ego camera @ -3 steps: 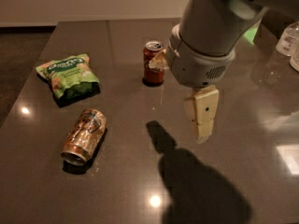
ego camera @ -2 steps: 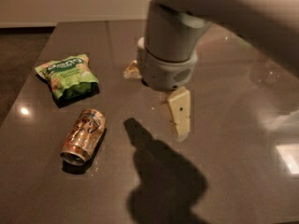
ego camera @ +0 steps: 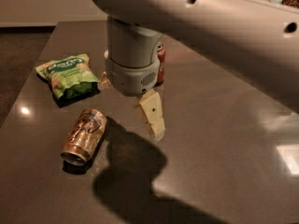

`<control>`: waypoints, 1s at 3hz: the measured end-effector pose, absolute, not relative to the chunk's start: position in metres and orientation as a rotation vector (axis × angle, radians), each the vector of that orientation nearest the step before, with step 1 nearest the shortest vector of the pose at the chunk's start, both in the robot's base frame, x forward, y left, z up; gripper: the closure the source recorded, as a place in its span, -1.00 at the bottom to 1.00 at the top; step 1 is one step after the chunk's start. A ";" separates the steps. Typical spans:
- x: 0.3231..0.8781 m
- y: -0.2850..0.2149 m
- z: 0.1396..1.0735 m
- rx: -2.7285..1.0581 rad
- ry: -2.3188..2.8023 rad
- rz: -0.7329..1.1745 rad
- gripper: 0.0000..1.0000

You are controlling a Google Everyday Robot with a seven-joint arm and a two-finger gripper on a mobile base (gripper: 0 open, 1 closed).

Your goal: Pick orange can

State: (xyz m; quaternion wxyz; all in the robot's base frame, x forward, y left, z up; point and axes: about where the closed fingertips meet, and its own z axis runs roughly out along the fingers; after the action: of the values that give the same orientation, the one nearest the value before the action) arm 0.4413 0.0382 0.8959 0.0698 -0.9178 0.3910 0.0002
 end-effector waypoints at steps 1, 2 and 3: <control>0.440 0.062 0.887 -2.804 1.097 0.048 -1.00; 0.436 0.083 0.880 -2.824 1.030 0.093 -1.00; 0.429 0.103 0.872 -2.850 0.947 0.131 -1.00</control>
Offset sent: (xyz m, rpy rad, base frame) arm -0.0123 0.0664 -0.0229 0.0266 0.0943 0.1717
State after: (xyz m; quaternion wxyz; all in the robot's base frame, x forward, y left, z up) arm 0.4286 0.1026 0.8722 0.0679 -0.9459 0.3143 0.0435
